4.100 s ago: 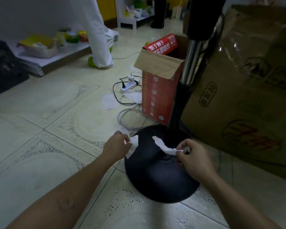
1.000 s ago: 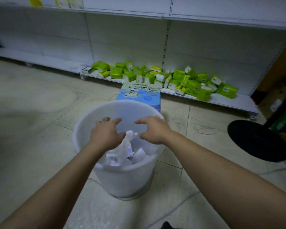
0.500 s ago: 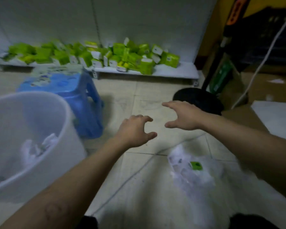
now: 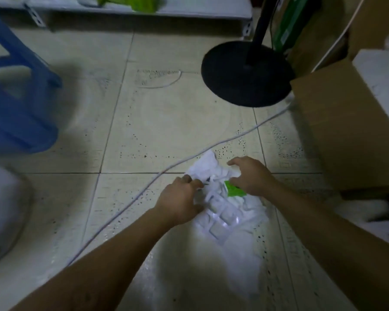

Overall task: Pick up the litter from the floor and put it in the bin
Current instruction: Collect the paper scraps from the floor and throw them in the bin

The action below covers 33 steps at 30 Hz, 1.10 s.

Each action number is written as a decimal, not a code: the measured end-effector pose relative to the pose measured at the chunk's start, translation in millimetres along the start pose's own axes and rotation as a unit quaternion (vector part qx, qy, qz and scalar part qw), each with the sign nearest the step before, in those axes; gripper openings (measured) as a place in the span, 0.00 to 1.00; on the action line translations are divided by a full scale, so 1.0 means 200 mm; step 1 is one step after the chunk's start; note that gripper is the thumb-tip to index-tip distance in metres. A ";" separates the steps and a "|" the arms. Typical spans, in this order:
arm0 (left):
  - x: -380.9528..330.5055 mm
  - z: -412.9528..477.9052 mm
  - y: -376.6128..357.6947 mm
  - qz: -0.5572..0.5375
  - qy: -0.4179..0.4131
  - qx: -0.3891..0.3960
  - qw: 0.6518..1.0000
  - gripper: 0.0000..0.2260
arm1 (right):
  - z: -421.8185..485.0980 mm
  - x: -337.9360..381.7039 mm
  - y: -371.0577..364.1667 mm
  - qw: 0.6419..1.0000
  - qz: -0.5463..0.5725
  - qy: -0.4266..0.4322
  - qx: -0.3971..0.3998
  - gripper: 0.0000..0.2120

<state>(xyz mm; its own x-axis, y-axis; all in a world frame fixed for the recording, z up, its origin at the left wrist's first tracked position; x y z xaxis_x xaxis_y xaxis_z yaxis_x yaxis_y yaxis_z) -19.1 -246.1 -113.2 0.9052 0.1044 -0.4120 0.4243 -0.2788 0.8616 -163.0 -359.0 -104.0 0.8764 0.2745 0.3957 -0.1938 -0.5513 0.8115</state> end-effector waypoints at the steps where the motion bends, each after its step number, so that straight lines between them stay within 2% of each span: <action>1: -0.03 0.00 -0.04 0.012 -0.006 -0.012 1.000 0.26 | -0.01 -0.03 0.00 1.000 0.008 -0.001 -0.027 0.25; 4: -0.13 -0.02 -0.14 0.047 0.016 -0.017 0.999 0.37 | -0.12 -0.15 0.05 0.994 -0.028 -0.011 -0.105 0.21; 7: -0.15 0.00 -0.22 0.054 0.063 -0.011 0.997 0.39 | -0.18 -0.38 0.06 0.993 -0.048 -0.071 -0.086 0.24; 9: -0.14 0.02 -0.25 0.054 0.062 -0.011 0.997 0.34 | -0.20 -0.46 0.02 0.994 0.006 -0.097 -0.053 0.27; 12: -0.11 0.02 -0.23 0.019 0.046 -0.039 0.998 0.24 | -0.23 -0.50 -0.07 0.991 0.058 -0.117 -0.029 0.24; 16: -0.09 -0.04 -0.15 -0.168 0.025 -0.030 0.985 0.16 | -0.30 -0.51 -0.06 0.982 0.057 -0.145 -0.108 0.09; 18: -0.07 -0.04 -0.09 -0.163 0.007 -0.043 0.986 0.03 | -0.31 -0.48 -0.02 0.978 0.067 -0.132 -0.144 0.05; 21: -0.01 -0.05 0.00 -0.178 0.030 -0.074 0.981 0.12 | -0.29 -0.39 0.09 0.970 0.120 -0.116 -0.179 0.01; 25: 0.03 -0.09 0.12 -0.254 0.056 -0.087 0.962 0.06 | -0.30 -0.27 0.19 0.956 0.221 -0.095 -0.167 0.06; 27: 0.03 -0.09 0.19 -0.259 0.046 -0.104 0.959 0.07 | -0.33 -0.22 0.23 0.943 0.273 -0.084 -0.169 0.07; 30: 0.01 -0.09 0.28 -0.266 0.032 -0.133 0.954 0.09 | -0.35 -0.15 0.33 0.933 0.284 -0.068 -0.212 0.10; 33: 0.00 -0.09 0.33 -0.292 0.037 -0.143 0.945 0.13 | -0.38 -0.08 0.36 0.918 0.349 -0.046 -0.183 0.10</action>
<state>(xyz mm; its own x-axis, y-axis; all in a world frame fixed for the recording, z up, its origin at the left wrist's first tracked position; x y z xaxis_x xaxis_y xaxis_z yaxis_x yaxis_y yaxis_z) 9.1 -247.5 -50.4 0.5088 0.2293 -0.8298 0.8323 0.1151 0.5422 -224.5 -343.6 -20.3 0.5116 -0.1216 0.8506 -0.8432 -0.2613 0.4698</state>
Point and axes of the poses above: each hand's wrist, its own z-axis towards the middle knuckle, its own y-axis out of the back of the hand, x = y × z, the point moved 7 cm from there along z, towards the middle knuckle, and after that the axes turned 2 degrees about -y, right-handed, at the moved point
